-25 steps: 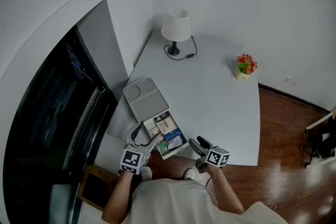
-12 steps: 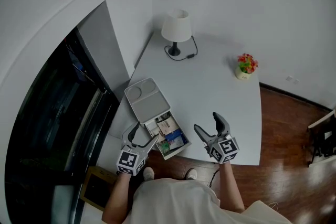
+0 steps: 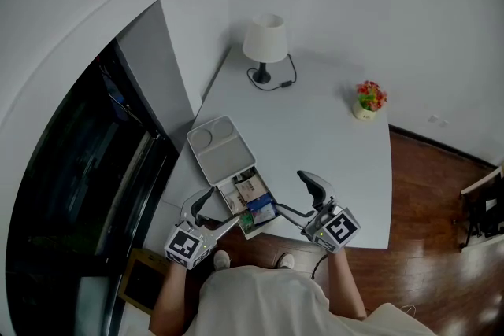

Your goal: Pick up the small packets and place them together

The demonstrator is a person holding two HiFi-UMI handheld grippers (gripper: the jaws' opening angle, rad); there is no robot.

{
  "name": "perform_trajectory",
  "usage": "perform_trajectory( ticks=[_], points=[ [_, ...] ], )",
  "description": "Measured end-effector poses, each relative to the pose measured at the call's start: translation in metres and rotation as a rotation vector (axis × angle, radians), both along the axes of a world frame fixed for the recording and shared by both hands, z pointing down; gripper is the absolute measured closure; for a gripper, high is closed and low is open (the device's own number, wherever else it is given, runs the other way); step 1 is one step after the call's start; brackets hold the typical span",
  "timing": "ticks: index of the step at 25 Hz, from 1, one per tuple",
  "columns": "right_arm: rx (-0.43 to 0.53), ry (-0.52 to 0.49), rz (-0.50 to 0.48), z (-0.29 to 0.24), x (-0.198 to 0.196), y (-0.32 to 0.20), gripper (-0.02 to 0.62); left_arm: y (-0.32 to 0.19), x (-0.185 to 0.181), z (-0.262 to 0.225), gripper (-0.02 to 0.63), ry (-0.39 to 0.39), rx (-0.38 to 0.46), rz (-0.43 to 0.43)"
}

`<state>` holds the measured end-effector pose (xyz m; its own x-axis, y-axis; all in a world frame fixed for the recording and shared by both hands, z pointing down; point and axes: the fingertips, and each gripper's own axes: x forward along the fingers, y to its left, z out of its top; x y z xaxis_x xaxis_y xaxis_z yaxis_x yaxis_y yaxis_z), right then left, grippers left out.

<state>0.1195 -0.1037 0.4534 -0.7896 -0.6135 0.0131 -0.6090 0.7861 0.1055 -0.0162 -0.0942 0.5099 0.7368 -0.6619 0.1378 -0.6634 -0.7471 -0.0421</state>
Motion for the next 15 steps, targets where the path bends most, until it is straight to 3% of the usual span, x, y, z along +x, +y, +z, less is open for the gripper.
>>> perform_trajectory(
  ticks=[6,15],
  points=[
    [-0.055,0.121,-0.047,0.028,-0.01,0.009,0.21,-0.002,-0.007,-0.001,0.225,0.081,-0.008,-0.023],
    [-0.138,0.209,-0.075,0.065,-0.01,0.008,0.213,-0.003,-0.015,0.012,0.227,0.059,-0.042,-0.043]
  ],
)
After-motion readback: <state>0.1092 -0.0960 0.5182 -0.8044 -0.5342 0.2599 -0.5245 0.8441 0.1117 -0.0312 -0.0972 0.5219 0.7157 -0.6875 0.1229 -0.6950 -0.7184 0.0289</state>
